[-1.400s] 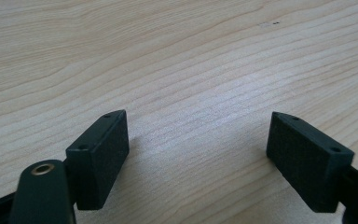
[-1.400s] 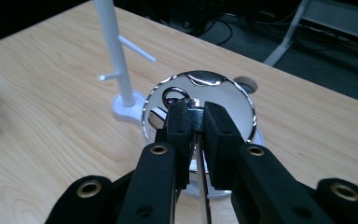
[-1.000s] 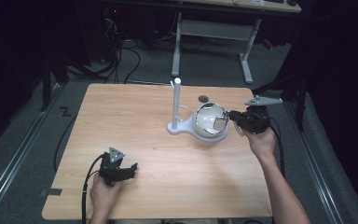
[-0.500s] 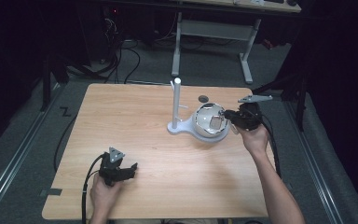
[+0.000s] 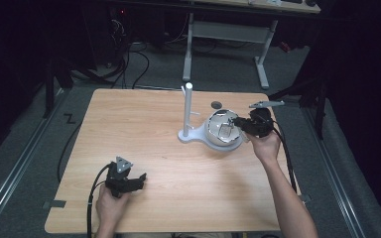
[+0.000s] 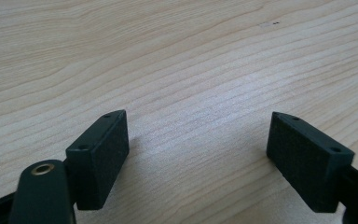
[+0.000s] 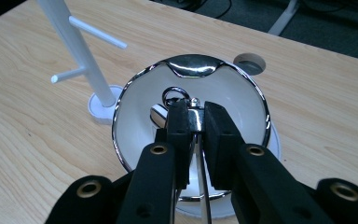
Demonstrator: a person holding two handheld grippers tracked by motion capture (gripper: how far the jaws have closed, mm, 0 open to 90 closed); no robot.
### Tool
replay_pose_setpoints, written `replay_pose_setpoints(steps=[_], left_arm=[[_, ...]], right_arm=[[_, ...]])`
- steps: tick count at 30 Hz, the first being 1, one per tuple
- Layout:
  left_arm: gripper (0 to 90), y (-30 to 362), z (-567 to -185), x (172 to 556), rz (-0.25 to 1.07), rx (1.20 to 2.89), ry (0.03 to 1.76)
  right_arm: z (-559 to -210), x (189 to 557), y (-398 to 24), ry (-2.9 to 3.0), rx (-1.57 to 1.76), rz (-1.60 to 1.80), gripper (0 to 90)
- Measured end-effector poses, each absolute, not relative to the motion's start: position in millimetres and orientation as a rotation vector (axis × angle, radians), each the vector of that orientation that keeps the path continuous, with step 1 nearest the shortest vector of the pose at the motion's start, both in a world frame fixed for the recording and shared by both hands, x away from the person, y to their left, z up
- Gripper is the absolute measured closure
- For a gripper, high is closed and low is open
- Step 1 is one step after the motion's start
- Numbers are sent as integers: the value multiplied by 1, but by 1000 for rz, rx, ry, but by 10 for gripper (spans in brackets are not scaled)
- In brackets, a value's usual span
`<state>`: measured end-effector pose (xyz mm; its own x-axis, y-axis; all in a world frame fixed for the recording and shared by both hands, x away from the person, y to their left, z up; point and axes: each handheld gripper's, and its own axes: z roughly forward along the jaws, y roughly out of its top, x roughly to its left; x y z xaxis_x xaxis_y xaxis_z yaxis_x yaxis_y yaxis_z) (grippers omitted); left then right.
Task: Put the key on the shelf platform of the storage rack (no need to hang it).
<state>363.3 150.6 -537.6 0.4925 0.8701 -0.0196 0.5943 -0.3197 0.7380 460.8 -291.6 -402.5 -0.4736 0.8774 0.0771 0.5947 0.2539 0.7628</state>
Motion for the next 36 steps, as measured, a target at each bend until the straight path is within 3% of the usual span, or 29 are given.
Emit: replay_pose_setpoints(steps=[36], left_arm=[[213, 151, -538, 363, 505, 2040, 1201]], right_arm=[[-431, 501, -283, 2123, 1483, 1008, 818]])
